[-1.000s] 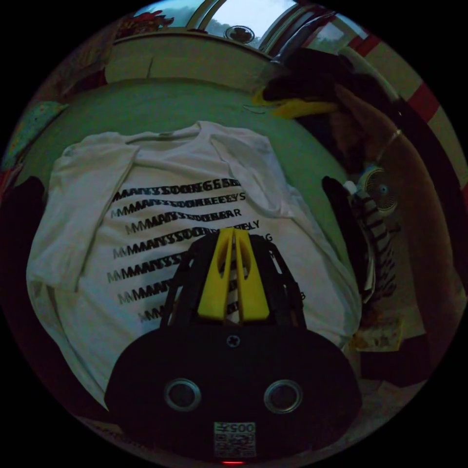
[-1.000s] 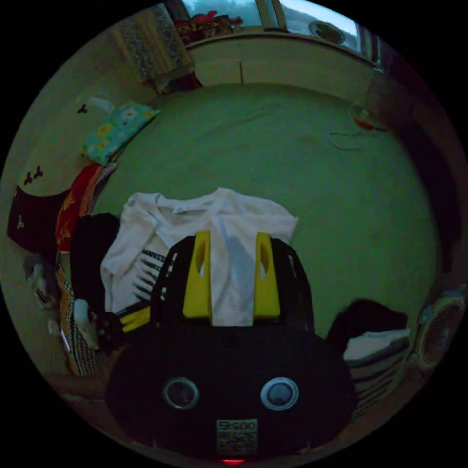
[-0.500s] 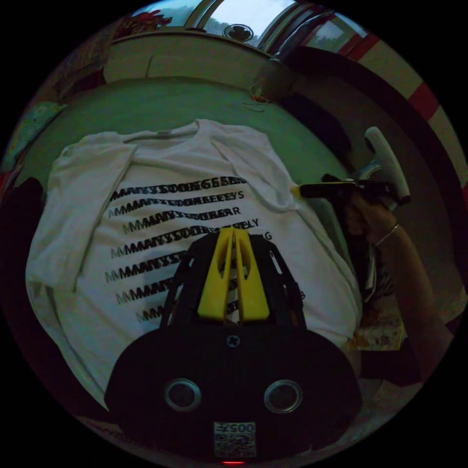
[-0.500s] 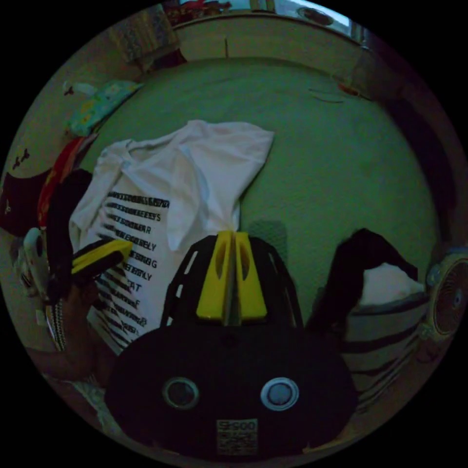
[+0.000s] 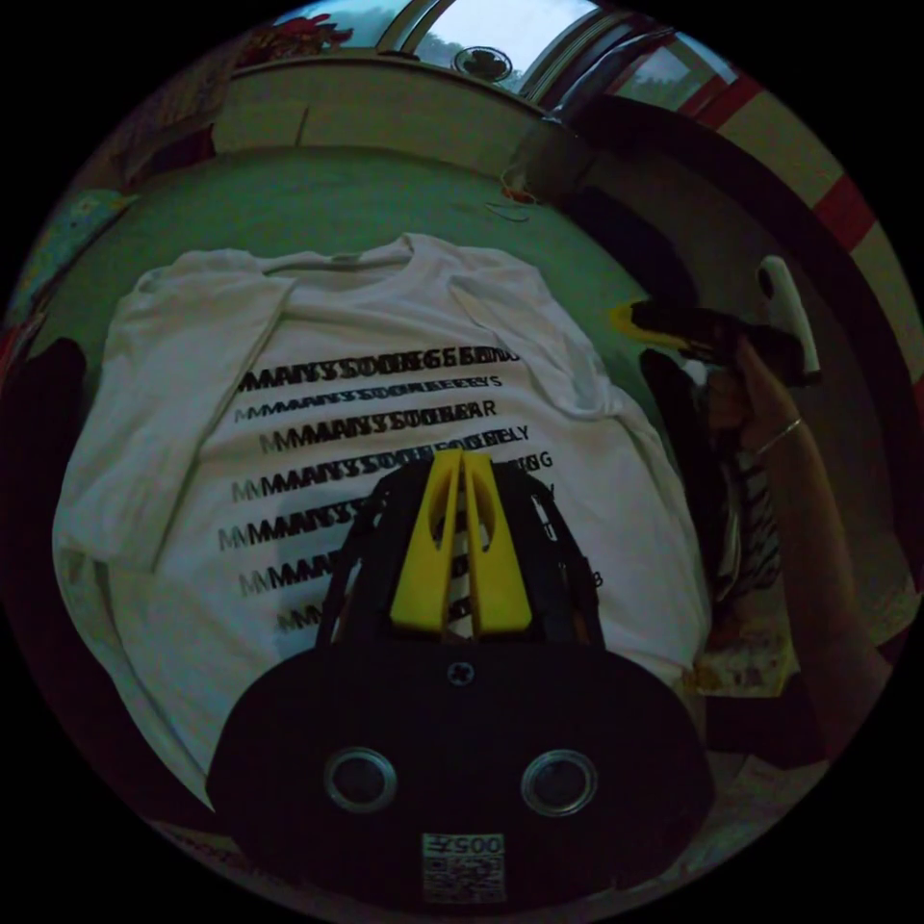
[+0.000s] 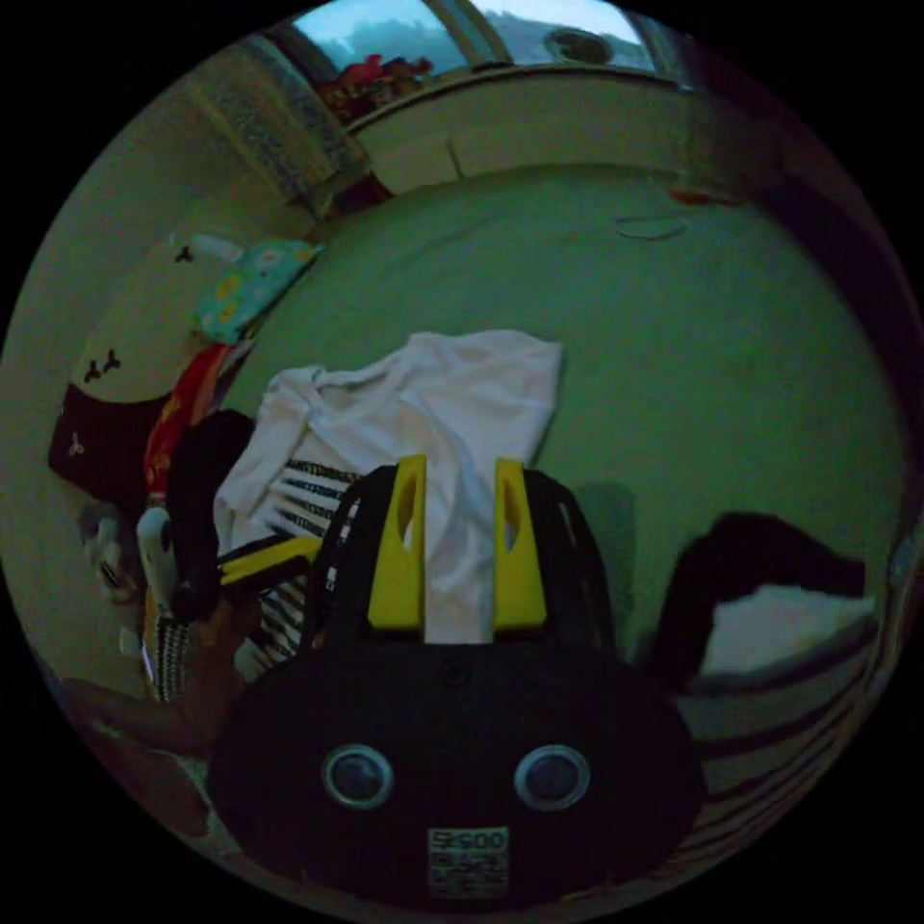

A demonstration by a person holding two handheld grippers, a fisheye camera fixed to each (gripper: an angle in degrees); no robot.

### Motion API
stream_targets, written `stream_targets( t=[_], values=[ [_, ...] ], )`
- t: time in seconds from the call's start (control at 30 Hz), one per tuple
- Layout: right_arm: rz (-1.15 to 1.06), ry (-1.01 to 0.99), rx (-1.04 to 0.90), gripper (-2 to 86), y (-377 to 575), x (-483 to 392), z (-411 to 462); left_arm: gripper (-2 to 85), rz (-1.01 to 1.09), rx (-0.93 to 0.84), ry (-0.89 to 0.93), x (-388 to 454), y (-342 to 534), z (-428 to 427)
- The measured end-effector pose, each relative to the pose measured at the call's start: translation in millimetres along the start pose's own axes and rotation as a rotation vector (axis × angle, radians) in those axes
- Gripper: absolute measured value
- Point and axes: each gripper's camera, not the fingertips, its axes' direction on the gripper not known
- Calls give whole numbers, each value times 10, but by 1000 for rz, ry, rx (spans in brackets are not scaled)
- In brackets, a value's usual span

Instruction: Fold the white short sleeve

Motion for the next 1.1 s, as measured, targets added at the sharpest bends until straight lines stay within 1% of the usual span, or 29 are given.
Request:
stream_targets(
  t=[0.1, 0.17, 0.2, 0.27, 0.33, 0.4, 0.43, 0.47, 0.5, 0.53, 0.57, 0.6, 0.67, 0.8, 0.9, 1.1],
  values=[
    [-3, 139, -44, 61, -158, -105, 273, -5, -2, 4, -2, -83, -75, -78],
    [45, 200, -121, 16, -226, -99, 477, -5, -8, 8, 2, -145, -123, -131],
    [42, 189, -139, 9, -232, -108, 516, -5, -11, 9, 8, -187, -157, -165],
    [-52, 52, -189, -6, -222, -239, 593, -5, -14, 11, 14, -248, -210, -217],
    [-112, -27, -155, -8, -189, -345, 530, -5, -14, 9, 16, -322, -284, -288],
    [-134, -48, -93, -9, -155, -379, 408, -5, -13, 10, 14, -376, -338, -346],
    [-122, -15, -49, -9, -129, -354, 329, -5, -13, 13, 14, -413, -376, -390],
    [-103, 62, -13, -10, -101, -305, 270, -5, -14, 15, 14, -435, -396, -414],
    [-87, 116, -2, -10, -88, -273, 253, -5, -17, 19, 15, -477, -435, -462],
    [-43, 223, 14, -10, -67, -193, 243, -5, -20, 23, 18, -522, -477, -507],
    [-13, 271, 2, -10, -54, -109, 275, -5, -21, 23, 19, -543, -499, -529],
    [-5, 271, -21, -10, -53, -70, 310, -5, -22, 24, 20, -585, -544, -572],
    [2, 210, -110, -10, -45, 2, 473, -5, -21, 22, 21, -645, -614, -636],
    [-119, 140, -104, -10, -7, -197, 550, -5, -15, 18, 14, -785, -783, -794],
    [-183, 51, -145, -10, -6, -311, 566, -5, -19, 19, 12, -902, -906, -922],
    [-64, 63, 55, -10, -169, -82, 370, -4, -18, 21, -1, -1125, -1162, -1202]
  ],
)
